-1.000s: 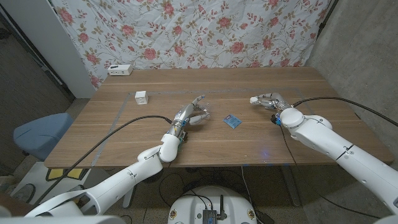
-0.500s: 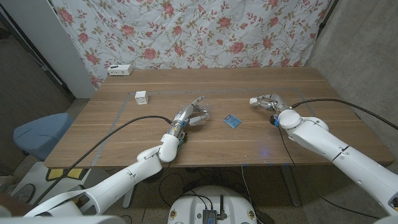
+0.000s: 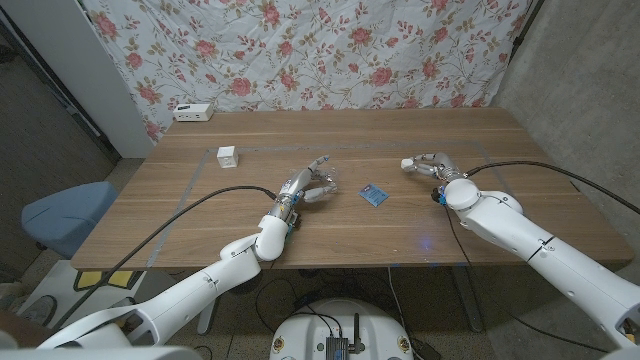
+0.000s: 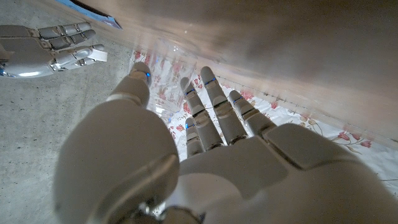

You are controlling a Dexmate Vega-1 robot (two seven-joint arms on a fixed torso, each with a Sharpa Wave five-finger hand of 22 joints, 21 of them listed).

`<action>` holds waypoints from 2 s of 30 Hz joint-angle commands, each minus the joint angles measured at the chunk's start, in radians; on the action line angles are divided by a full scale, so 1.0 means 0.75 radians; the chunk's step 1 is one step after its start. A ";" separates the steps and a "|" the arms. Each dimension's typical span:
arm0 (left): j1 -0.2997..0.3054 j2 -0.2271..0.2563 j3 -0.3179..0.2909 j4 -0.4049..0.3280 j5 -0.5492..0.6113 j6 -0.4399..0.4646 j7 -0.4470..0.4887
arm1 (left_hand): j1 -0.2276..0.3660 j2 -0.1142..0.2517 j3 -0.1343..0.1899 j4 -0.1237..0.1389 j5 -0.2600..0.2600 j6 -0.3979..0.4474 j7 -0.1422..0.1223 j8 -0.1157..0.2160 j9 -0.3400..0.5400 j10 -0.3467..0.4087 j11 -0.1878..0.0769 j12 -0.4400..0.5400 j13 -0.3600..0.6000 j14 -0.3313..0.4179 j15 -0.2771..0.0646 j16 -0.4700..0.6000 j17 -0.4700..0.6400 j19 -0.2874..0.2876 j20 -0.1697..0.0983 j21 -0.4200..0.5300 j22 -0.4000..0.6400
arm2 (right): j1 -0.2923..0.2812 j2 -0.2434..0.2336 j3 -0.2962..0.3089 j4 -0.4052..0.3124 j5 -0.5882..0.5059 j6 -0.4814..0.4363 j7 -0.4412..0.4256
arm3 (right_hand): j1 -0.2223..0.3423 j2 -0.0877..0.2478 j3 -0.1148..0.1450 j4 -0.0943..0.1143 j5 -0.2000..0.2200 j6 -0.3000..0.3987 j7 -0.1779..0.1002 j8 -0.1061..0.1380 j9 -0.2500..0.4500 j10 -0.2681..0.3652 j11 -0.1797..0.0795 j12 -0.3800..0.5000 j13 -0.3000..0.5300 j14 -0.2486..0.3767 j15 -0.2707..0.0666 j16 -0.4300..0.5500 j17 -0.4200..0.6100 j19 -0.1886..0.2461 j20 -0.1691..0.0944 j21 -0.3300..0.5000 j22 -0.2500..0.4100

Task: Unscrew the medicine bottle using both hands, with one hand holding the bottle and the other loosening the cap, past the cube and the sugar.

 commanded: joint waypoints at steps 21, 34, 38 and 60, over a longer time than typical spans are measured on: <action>0.008 0.013 0.003 -0.015 -0.008 0.021 -0.030 | -0.007 -0.043 -0.019 0.002 0.021 -0.006 -0.053 -0.004 0.002 -0.040 -0.010 0.006 0.003 -0.043 -0.173 0.004 0.004 -0.018 -0.044 0.002 0.003 | -0.015 0.054 -0.013 0.083 -0.046 0.019 -0.057 | -0.013 -0.002 -0.008 -0.002 0.006 0.033 0.013 0.008 0.005 0.007 -0.004 0.004 0.005 0.002 -0.008 0.002 0.007 0.005 -0.009 -0.004 0.003; 0.000 0.009 0.007 0.008 -0.010 0.011 -0.030 | -0.003 -0.043 -0.022 0.002 0.023 -0.006 -0.053 -0.004 0.002 -0.041 -0.008 0.011 0.003 -0.046 -0.174 0.008 0.006 -0.018 -0.043 0.004 0.003 | -0.017 0.072 -0.017 0.119 -0.055 0.044 -0.069 | -0.012 -0.001 -0.008 -0.004 0.006 0.037 0.014 0.009 0.005 0.010 -0.010 0.004 0.005 0.002 -0.011 0.002 0.007 0.007 -0.012 -0.004 0.003; -0.005 0.009 0.011 0.018 -0.010 -0.001 -0.032 | -0.003 -0.045 -0.024 0.002 0.024 -0.006 -0.053 -0.003 0.002 -0.043 -0.006 0.011 0.003 -0.049 -0.173 0.008 0.006 -0.018 -0.044 0.004 0.003 | -0.019 0.074 -0.017 0.125 -0.055 0.047 -0.069 | -0.011 -0.002 -0.007 -0.006 0.006 0.038 0.012 0.009 0.005 0.011 -0.009 0.005 0.006 0.004 -0.012 0.002 0.007 0.007 -0.011 -0.004 0.003; -0.008 0.019 0.003 0.009 -0.030 -0.014 -0.060 | -0.037 -0.100 -0.112 0.014 0.036 -0.046 -0.057 -0.009 0.003 -0.219 0.023 -0.002 0.005 -0.253 -0.136 -0.001 0.005 -0.062 0.011 0.000 0.005 | 0.002 0.094 -0.044 0.175 -0.073 0.030 -0.070 | -0.016 -0.005 -0.010 -0.006 0.006 0.024 0.010 0.002 0.004 0.008 -0.010 0.002 0.006 -0.006 -0.015 -0.003 0.007 0.003 -0.013 -0.006 0.003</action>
